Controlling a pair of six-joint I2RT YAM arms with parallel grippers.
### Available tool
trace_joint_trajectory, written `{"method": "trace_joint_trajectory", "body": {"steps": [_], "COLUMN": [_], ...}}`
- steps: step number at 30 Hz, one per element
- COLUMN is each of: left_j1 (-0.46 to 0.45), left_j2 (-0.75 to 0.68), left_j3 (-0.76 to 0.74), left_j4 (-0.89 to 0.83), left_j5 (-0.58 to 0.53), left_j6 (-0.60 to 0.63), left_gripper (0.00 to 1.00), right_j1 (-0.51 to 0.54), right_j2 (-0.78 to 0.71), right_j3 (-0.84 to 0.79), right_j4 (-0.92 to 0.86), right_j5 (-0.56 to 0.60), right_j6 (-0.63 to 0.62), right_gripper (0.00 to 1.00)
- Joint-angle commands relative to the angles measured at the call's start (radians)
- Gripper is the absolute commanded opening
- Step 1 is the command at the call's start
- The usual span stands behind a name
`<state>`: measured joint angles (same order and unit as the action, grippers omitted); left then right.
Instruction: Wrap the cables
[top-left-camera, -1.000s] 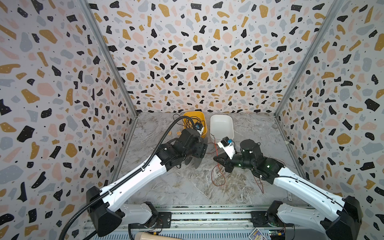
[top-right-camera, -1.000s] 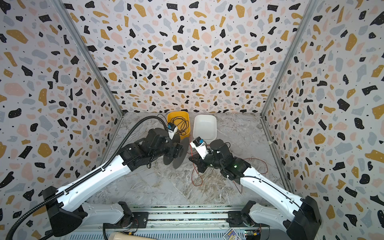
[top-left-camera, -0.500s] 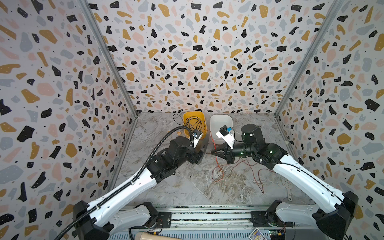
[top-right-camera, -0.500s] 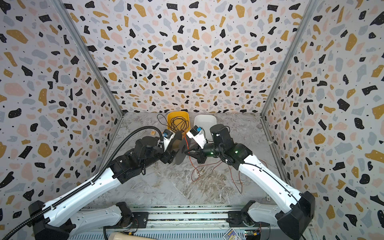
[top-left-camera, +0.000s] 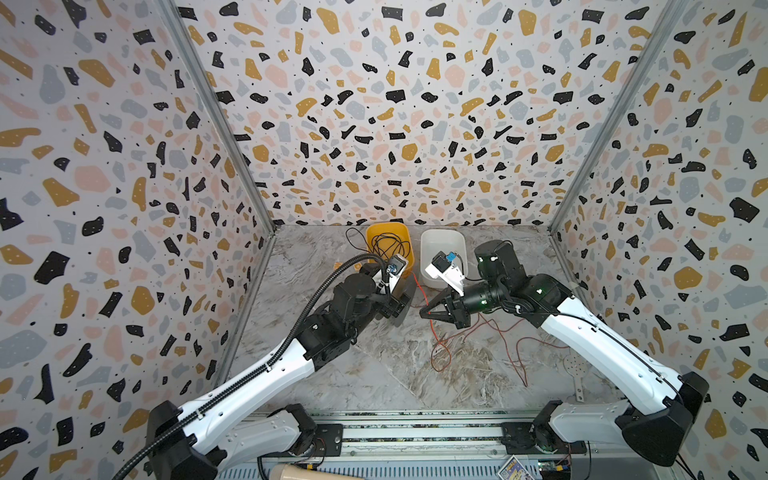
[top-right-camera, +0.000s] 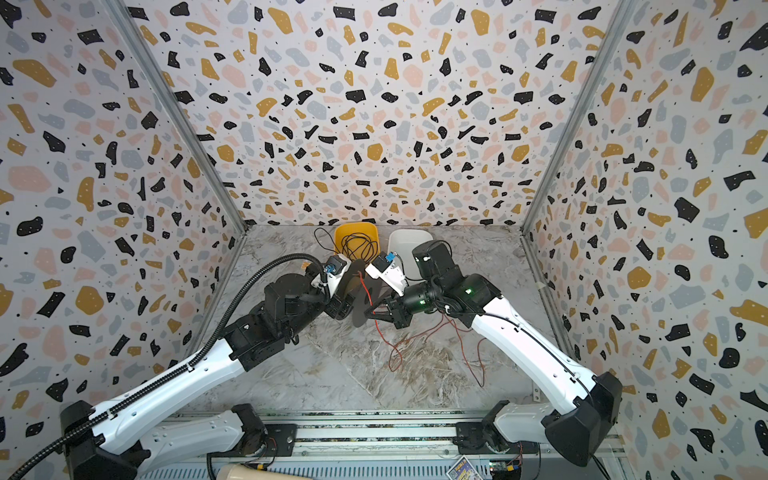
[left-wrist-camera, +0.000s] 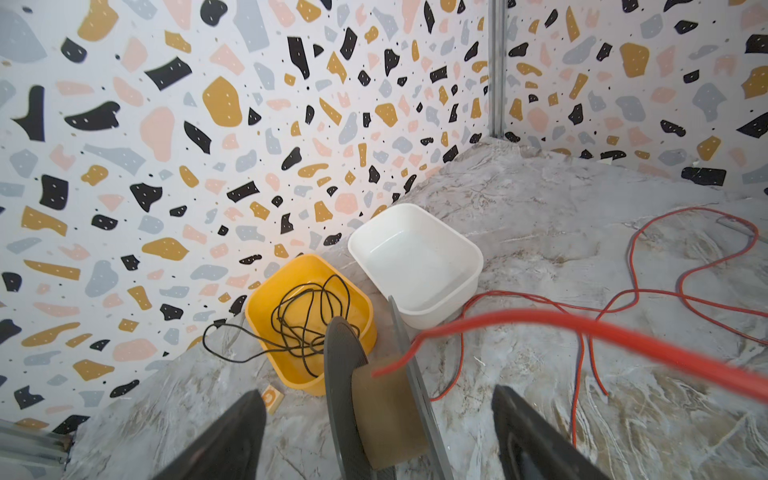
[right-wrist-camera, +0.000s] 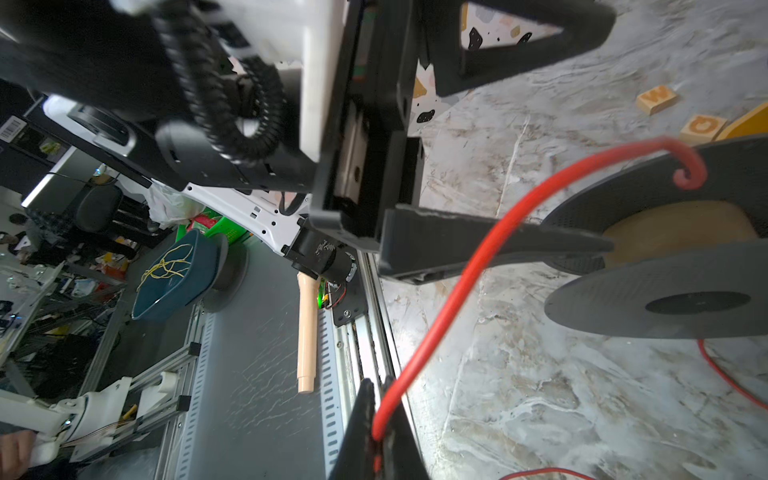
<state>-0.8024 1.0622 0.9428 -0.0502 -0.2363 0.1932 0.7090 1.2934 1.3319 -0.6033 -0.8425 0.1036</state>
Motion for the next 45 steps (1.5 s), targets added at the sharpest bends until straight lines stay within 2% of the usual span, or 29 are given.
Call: {"method": "trace_joint_trajectory", "body": {"steps": [1,6,11,17,20,22,30,32,35,37,43,45], "left_j1": [-0.008,-0.014,-0.030,-0.033,-0.033,-0.032,-0.033,-0.033,-0.033,-0.033,-0.032,-0.032], "left_j2": [-0.014,-0.023,-0.045,-0.053,-0.039,-0.029,-0.014,-0.010,0.005,0.024,0.130,0.163], "left_j3": [-0.022,-0.035,-0.058,-0.070,-0.057,-0.050,-0.056,-0.054,-0.034,-0.011,0.129,0.179], "left_j4": [0.078,0.082,0.095,0.120,0.121,0.119,0.143,0.141,0.121,0.096,-0.071,-0.130], "left_j5": [0.044,0.086,0.081,0.074,0.079,0.084,0.069,0.049,0.019,-0.014,-0.144,-0.172], "left_j6": [0.042,0.065,0.104,0.127,0.135,0.138,0.126,0.120,0.093,0.068,-0.004,-0.033], "left_gripper": [0.82,0.75,0.74,0.75,0.72,0.67,0.24,0.13,0.04,0.00,0.00,0.00], "right_j1": [0.007,0.008,0.007,0.035,0.043,0.044,0.041,0.040,0.037,0.035,0.038,0.050], "right_j2": [-0.018,-0.021,-0.007,0.003,0.007,0.006,0.024,0.040,0.053,0.055,-0.024,-0.068], "right_j3": [0.008,-0.004,-0.010,-0.028,-0.028,-0.030,-0.021,-0.012,-0.012,-0.020,-0.140,-0.199], "right_j4": [-0.027,-0.011,-0.014,-0.018,-0.007,0.011,0.089,0.101,0.142,0.178,0.362,0.433], "right_j5": [-0.042,-0.109,-0.199,-0.202,-0.184,-0.172,-0.126,-0.102,-0.033,0.018,0.256,0.344], "right_j6": [-0.018,-0.019,-0.022,-0.031,-0.028,-0.016,0.023,0.027,0.050,0.071,0.146,0.159], "right_gripper": [0.01,0.01,0.01,0.01,0.00,0.00,0.00,0.07,0.14,0.24,0.56,0.63]}}
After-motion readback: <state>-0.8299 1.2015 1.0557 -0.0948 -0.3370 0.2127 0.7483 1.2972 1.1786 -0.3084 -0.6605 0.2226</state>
